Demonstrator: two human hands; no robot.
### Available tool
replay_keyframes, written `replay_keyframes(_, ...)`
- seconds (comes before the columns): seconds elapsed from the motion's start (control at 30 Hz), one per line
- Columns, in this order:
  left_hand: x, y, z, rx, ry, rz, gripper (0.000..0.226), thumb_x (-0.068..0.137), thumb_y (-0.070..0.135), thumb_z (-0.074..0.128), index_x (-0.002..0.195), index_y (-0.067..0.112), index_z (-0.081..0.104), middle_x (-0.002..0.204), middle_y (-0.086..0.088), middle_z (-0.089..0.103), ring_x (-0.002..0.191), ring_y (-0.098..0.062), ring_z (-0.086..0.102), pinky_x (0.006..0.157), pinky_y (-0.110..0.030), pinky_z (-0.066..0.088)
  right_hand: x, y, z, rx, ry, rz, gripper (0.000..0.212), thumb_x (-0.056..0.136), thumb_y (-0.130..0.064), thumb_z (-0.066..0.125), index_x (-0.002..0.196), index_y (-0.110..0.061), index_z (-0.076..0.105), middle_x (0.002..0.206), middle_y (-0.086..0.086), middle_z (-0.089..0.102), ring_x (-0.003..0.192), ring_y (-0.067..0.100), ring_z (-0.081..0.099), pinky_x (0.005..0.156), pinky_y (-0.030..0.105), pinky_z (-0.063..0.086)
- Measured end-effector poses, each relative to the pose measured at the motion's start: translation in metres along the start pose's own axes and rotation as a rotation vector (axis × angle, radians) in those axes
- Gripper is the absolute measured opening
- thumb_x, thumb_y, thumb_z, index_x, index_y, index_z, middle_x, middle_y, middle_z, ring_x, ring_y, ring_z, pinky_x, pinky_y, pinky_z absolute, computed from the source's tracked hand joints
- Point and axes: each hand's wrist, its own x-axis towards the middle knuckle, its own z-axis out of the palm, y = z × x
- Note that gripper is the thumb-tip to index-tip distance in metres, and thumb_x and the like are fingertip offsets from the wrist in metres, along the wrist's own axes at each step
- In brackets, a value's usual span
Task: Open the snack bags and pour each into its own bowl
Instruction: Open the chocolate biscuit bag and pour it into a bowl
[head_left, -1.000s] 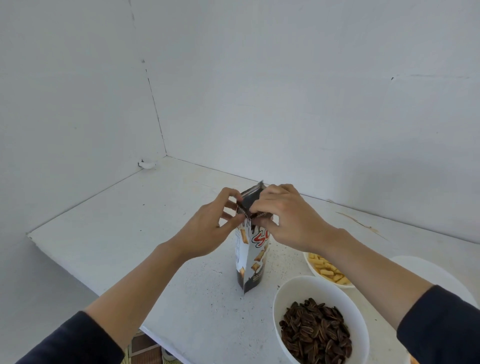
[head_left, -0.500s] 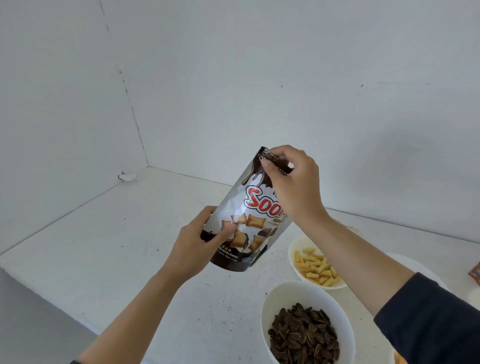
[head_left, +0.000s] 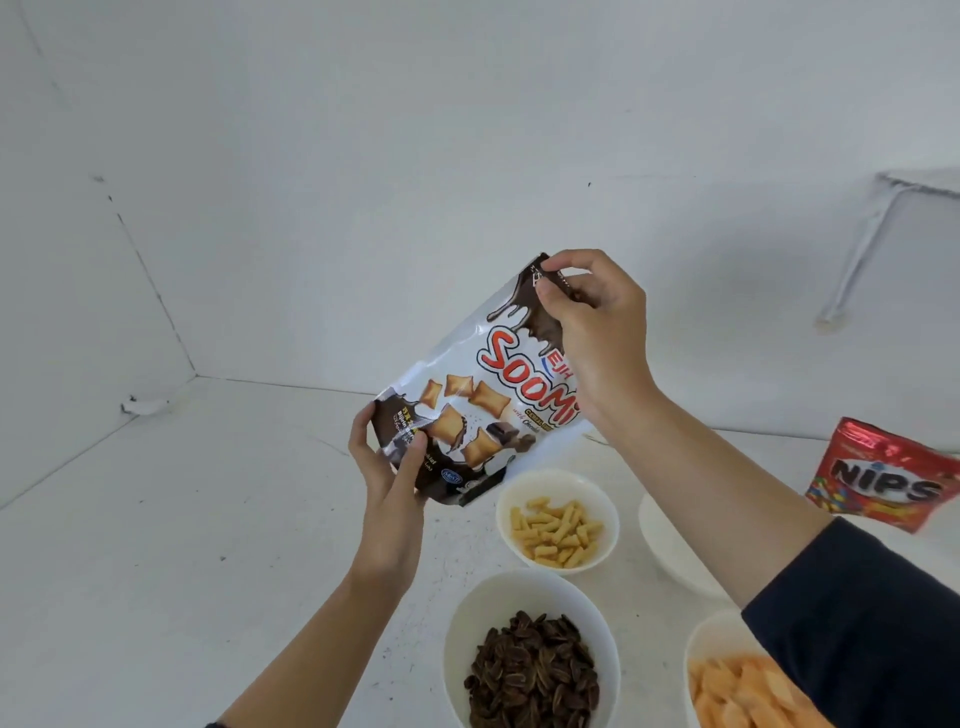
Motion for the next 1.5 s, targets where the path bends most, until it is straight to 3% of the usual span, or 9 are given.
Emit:
replay_keyframes(0.17,0.012,-0.004,0.04,-0.068,-0.038,0.009,0.048,0.104,0.024,0.048,0.143,0.051,0.038,0.145,0.018,0.053,0.132,-0.021,0.058,0.107,-0.058,0.047,0.012,-0.008,-0.046,-0.051,-0.011,0.018,0.02,0.09,-0.007,0.068,0.102,-0.022,0.066,0.082,0.015,0.073,0.079,0.029,0.074,0.08,0.052,0.06)
replay_keyframes(0.23,0.015,-0.004,0.052,-0.082,-0.026,0.012,0.046,0.106,0.021,0.047,0.142,0.047,0.04,0.144,0.019,0.054,0.133,-0.022,0.058,0.107,-0.059,0.046,0.016,-0.009,-0.07,-0.134,-0.079,0.018,0.03,0.088,-0.008,0.071,0.109,-0.028,0.06,0.082,0.004,0.077,0.078,0.021,0.076,0.079,0.05,0.061)
replay_keyframes(0.37,0.025,-0.002,0.071,-0.041,-0.013,0.021,0.037,0.107,0.026,0.045,0.138,0.045,0.046,0.148,0.018,0.051,0.135,-0.02,0.055,0.106,-0.058,0.047,0.022,-0.001,-0.118,-0.294,-0.195,-0.022,0.04,0.088,-0.011,0.073,0.115,-0.035,0.055,0.076,0.001,0.073,0.073,0.017,0.075,0.072,0.049,0.062)
replay_keyframes(0.53,0.034,0.002,0.097,0.07,-0.032,0.004,0.036,0.107,0.029,0.044,0.141,0.037,0.046,0.124,0.025,0.066,0.112,-0.009,0.07,0.078,-0.037,0.063,0.027,0.02,-0.163,-0.306,-0.274,-0.083,0.042,0.089,-0.008,0.071,0.12,-0.035,0.062,0.097,-0.011,0.074,0.104,0.009,0.068,0.089,0.042,0.059)
replay_keyframes(0.7,0.032,-0.004,0.116,0.122,-0.069,-0.047,0.036,0.106,0.03,0.046,0.14,0.037,0.046,0.132,0.015,0.064,0.108,-0.012,0.072,0.075,-0.038,0.064,0.03,0.037,-0.19,-0.209,-0.393,0.1,0.016,0.087,-0.01,0.076,0.1,-0.018,0.075,0.102,-0.002,0.075,0.093,0.013,0.073,0.079,0.028,0.06)
replay_keyframes(1.0,0.027,-0.005,0.128,0.383,-0.105,-0.043,0.03,0.104,0.035,0.05,0.131,0.048,0.049,0.124,0.015,0.068,0.107,-0.019,0.072,0.08,-0.047,0.062,0.015,0.089,-0.215,0.047,-0.31,0.403,0.025,0.076,0.002,0.082,0.094,-0.012,0.073,0.103,0.006,0.073,0.09,0.02,0.073,0.075,0.032,0.058)
replay_keyframes(1.23,0.032,-0.013,0.14,0.551,-0.187,-0.009,0.03,0.104,0.035,0.051,0.13,0.05,0.049,0.128,0.008,0.062,0.108,-0.02,0.071,0.077,-0.032,0.063,-0.001,0.119,-0.229,0.099,-0.274,0.467,0.025,0.076,0.006,0.08,0.087,-0.012,0.067,0.101,0.004,0.072,0.092,0.022,0.072,0.074,0.032,0.057)
replay_keyframes(1.37,0.035,-0.018,0.143,0.662,-0.244,0.002,0.033,0.103,0.038,0.052,0.133,0.051,0.046,0.134,-0.002,0.056,0.118,-0.028,0.063,0.091,-0.043,0.061,-0.009,0.129,-0.234,0.154,-0.26,0.517,0.024,0.076,0.009,0.077,0.089,-0.007,0.064,0.089,0.003,0.074,0.084,0.018,0.072,0.069,0.027,0.056)
replay_keyframes(1.5,0.036,-0.019,0.147,0.657,-0.248,-0.022,0.033,0.104,0.037,0.052,0.134,0.049,0.047,0.133,-0.005,0.055,0.115,-0.028,0.064,0.084,-0.039,0.063,-0.01,0.132,-0.236,0.156,-0.242,0.529,0.024,0.077,0.007,0.078,0.09,-0.007,0.065,0.094,0.006,0.075,0.087,0.021,0.073,0.071,0.031,0.058)
